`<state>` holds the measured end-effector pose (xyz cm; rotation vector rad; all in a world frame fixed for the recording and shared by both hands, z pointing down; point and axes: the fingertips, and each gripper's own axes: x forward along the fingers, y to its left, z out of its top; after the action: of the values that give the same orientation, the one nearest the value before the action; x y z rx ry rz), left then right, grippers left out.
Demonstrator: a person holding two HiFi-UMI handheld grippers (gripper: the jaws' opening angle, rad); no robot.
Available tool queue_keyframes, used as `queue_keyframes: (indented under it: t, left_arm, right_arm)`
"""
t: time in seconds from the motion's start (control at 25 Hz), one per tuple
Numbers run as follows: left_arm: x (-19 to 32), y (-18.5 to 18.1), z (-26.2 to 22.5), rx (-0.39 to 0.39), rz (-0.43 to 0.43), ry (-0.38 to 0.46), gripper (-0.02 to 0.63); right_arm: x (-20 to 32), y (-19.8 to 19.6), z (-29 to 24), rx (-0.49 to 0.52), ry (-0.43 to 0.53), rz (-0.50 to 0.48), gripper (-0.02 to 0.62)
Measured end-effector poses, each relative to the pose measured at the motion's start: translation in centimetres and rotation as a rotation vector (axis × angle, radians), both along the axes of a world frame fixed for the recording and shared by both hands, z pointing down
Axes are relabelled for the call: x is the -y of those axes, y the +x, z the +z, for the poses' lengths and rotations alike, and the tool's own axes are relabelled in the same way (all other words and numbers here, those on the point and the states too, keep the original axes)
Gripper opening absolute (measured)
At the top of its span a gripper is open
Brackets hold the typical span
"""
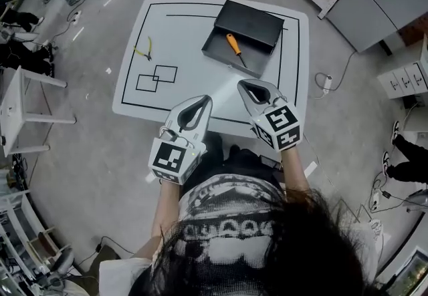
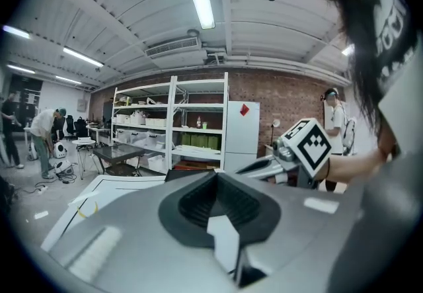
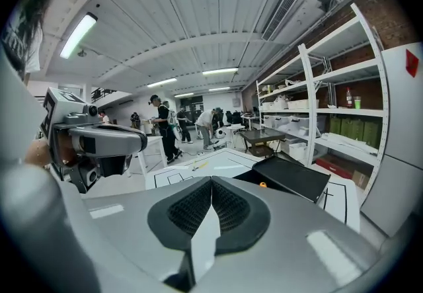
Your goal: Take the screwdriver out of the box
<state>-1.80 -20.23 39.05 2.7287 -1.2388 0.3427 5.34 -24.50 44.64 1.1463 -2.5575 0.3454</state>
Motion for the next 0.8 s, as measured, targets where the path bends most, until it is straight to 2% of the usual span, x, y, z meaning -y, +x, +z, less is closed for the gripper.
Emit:
queue_keyframes:
  t: [0.56, 0.8]
  left_arm:
    - [9.1, -3.3, 0.2, 0.001, 0.154, -0.004, 0.000]
    - [11.9, -4.9, 0.7, -0.018, 0.195, -0.011, 0.000]
  right_arm:
    - [11.1, -1.0, 4.1, -0.104, -0.083, 0.164, 0.012]
    - [15.5, -0.8, 8.6, -0.206, -0.177, 0.197, 0.071]
